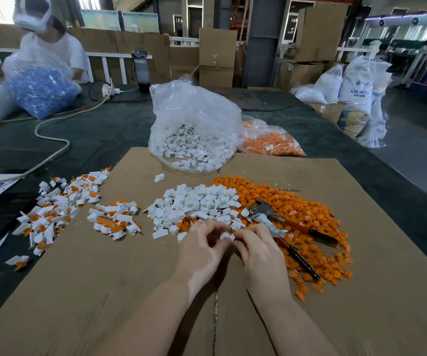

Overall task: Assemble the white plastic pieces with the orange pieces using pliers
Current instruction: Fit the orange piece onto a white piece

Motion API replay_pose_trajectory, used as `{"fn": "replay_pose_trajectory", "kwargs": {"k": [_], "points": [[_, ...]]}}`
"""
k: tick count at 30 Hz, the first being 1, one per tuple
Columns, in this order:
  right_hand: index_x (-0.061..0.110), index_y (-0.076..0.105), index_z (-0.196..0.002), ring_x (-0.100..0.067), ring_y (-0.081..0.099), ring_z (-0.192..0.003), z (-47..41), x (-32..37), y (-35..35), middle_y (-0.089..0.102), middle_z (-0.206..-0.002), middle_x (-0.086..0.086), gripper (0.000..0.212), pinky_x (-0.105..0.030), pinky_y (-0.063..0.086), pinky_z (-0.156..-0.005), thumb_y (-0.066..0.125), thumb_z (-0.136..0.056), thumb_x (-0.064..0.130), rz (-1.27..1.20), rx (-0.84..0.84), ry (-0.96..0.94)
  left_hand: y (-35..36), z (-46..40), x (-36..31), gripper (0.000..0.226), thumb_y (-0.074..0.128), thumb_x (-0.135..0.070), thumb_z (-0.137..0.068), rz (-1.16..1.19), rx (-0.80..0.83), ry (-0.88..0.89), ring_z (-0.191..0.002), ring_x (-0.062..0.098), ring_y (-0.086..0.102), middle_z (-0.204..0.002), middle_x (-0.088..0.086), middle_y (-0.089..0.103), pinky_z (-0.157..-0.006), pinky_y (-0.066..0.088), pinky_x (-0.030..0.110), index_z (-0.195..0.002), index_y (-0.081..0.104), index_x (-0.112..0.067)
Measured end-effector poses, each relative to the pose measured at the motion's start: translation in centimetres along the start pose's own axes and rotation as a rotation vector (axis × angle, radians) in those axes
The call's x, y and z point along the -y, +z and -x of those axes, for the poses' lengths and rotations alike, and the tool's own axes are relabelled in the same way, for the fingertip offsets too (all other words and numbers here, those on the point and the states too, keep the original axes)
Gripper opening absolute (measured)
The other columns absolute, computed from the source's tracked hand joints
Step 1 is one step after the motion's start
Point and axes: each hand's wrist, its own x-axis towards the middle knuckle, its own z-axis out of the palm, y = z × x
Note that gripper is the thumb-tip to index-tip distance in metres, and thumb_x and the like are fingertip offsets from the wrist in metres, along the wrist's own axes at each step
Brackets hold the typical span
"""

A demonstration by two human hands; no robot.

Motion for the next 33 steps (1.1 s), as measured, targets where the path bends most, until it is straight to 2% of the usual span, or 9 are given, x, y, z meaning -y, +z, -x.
{"fn": "replay_pose_trajectory", "kwargs": {"k": [7,9,12,16,19,20,23,26,33], "points": [[0.005,0.068,-0.097,-0.023,0.060,-0.076,0.02,0.11,-0.01,0.057,-0.092,-0.007,0.017,-0.039,0.054,-0.062,0.066,-0.082,-0.002,-0.031,0.064,0.014,0.17,0.35,0.40,0.029,0.072,-0.013,-0.079,-0.005,0.055,0.018,-0.078,-0.008,0.054,-0.097,-0.010,0.059,-0.068,0.039,0.001,-0.098,0.064,-0.033],[0.004,0.069,-0.101,-0.021,0.061,-0.076,0.03,0.18,-0.10,0.058,-0.092,-0.008,0.022,-0.036,0.056,-0.061,0.068,-0.080,-0.004,-0.026,0.050,-0.007,0.20,0.14,0.61,0.027,0.067,-0.017,-0.084,-0.056,0.031,0.014,-0.092,-0.005,0.055,-0.103,-0.013,0.063,-0.077,0.037,0.001,-0.108,0.066,-0.030],[0.004,0.068,-0.097,-0.020,0.062,-0.075,-0.03,0.27,-0.27,0.060,-0.091,-0.008,0.017,-0.036,0.055,-0.060,0.067,-0.081,-0.003,-0.032,0.021,-0.007,0.15,-0.01,0.79,0.029,0.064,-0.017,-0.086,-0.032,0.008,-0.045,-0.106,0.008,0.056,-0.109,-0.006,0.067,-0.090,0.039,0.014,-0.114,0.067,-0.025],[0.007,0.068,-0.089,-0.021,0.063,-0.076,0.01,0.29,-0.39,0.065,-0.083,-0.003,0.010,-0.036,0.054,-0.066,0.068,-0.082,0.001,-0.022,-0.040,-0.002,0.06,0.06,0.92,0.024,0.058,-0.017,-0.091,-0.064,-0.021,-0.019,-0.089,0.001,0.052,-0.090,-0.011,0.053,-0.076,0.032,-0.002,-0.112,0.066,-0.024],[0.009,0.067,-0.090,-0.020,0.062,-0.079,0.11,0.19,-0.45,0.067,-0.082,0.000,0.007,-0.037,0.052,-0.070,0.066,-0.085,0.005,-0.074,-0.031,0.072,0.16,-0.07,0.94,0.023,0.059,-0.013,-0.090,0.005,-0.023,-0.070,-0.085,0.007,0.059,-0.089,-0.004,0.055,-0.081,0.043,0.009,-0.111,0.067,-0.019],[0.009,0.068,-0.090,-0.018,0.061,-0.080,0.08,0.16,-0.47,0.066,-0.083,0.000,0.006,-0.036,0.051,-0.072,0.065,-0.085,0.006,-0.093,-0.034,0.084,0.19,-0.07,0.87,0.022,0.060,-0.008,-0.088,0.075,-0.020,-0.104,-0.080,0.007,0.062,-0.088,0.001,0.059,-0.077,0.048,0.014,-0.109,0.066,-0.014],[0.008,0.069,-0.086,-0.015,0.059,-0.080,-0.06,0.25,-0.64,0.064,-0.082,0.000,0.005,-0.029,0.049,-0.072,0.068,-0.082,0.004,-0.121,-0.086,0.047,0.15,0.02,0.45,0.015,0.062,0.003,-0.084,0.304,0.000,-0.169,-0.055,0.003,0.061,-0.076,0.017,0.062,-0.056,0.049,0.013,-0.096,0.062,-0.005],[0.009,0.069,-0.090,-0.010,0.063,-0.077,0.08,0.19,-0.74,0.067,-0.081,0.003,0.009,-0.029,0.054,-0.069,0.067,-0.083,0.003,-0.223,-0.057,0.078,0.14,-0.02,0.42,0.010,0.063,0.000,-0.084,0.334,-0.002,-0.198,-0.062,0.014,0.063,-0.081,0.024,0.066,-0.059,0.053,0.019,-0.090,0.061,-0.008],[0.012,0.069,-0.086,-0.011,0.061,-0.078,0.06,0.04,-0.67,0.065,-0.079,0.006,0.007,-0.037,0.052,-0.072,0.069,-0.082,0.006,-0.232,-0.026,0.094,0.14,0.11,0.55,0.013,0.060,0.001,-0.086,0.378,-0.006,-0.193,-0.063,0.015,0.064,-0.072,0.012,0.062,-0.062,0.055,0.022,-0.085,0.062,-0.012]]}}
